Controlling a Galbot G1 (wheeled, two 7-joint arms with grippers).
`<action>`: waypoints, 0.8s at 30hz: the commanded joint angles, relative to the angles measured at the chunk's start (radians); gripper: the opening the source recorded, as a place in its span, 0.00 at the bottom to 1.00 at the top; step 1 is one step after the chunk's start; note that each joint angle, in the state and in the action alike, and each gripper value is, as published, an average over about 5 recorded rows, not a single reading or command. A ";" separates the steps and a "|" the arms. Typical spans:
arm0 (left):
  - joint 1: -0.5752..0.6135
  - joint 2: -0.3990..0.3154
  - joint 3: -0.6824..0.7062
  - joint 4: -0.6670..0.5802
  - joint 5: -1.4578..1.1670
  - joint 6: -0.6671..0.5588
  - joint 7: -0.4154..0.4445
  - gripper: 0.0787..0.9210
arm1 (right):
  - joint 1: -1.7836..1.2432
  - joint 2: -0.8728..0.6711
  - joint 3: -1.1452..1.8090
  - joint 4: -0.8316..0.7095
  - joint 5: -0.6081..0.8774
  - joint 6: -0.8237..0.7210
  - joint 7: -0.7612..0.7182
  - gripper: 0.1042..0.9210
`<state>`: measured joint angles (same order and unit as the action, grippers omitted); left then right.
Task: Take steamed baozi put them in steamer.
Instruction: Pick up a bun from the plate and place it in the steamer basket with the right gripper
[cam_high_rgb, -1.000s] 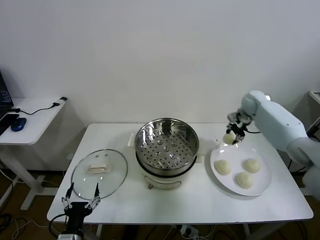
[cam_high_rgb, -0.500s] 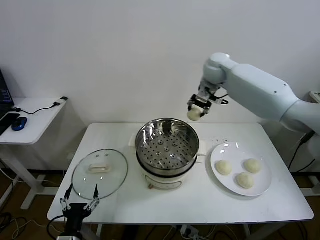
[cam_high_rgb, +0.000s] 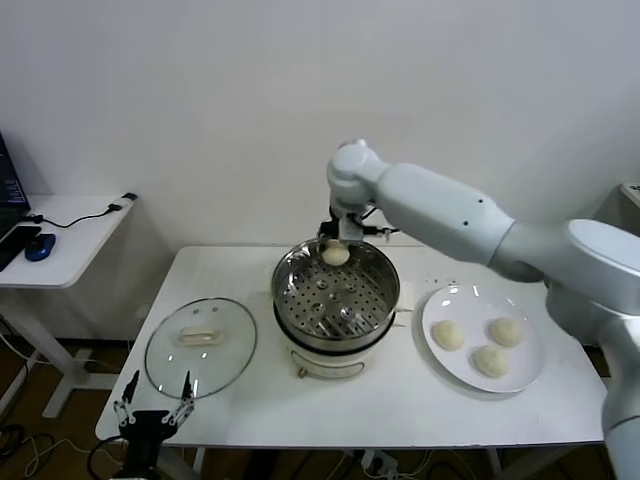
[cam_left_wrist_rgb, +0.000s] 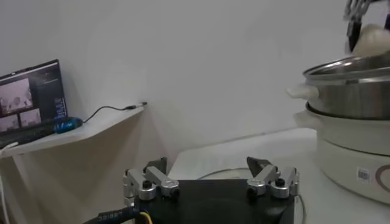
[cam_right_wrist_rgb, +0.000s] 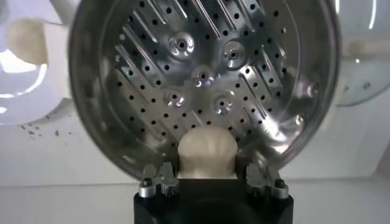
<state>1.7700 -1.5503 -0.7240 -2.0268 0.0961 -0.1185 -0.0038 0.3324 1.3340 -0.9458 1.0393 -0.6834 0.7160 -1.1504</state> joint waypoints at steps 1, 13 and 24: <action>0.001 0.000 0.000 0.000 -0.001 -0.001 0.000 0.88 | -0.098 0.061 0.041 -0.083 -0.166 0.048 0.032 0.62; -0.006 0.000 0.000 0.006 -0.001 0.000 -0.001 0.88 | -0.128 0.082 0.062 -0.144 -0.181 0.047 0.050 0.69; -0.003 -0.003 0.005 -0.007 0.005 0.002 -0.001 0.88 | -0.054 0.020 0.072 -0.035 -0.078 0.033 0.030 0.88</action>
<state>1.7666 -1.5523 -0.7191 -2.0331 0.0999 -0.1168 -0.0051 0.2643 1.3655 -0.8847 0.9756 -0.7797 0.7439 -1.1209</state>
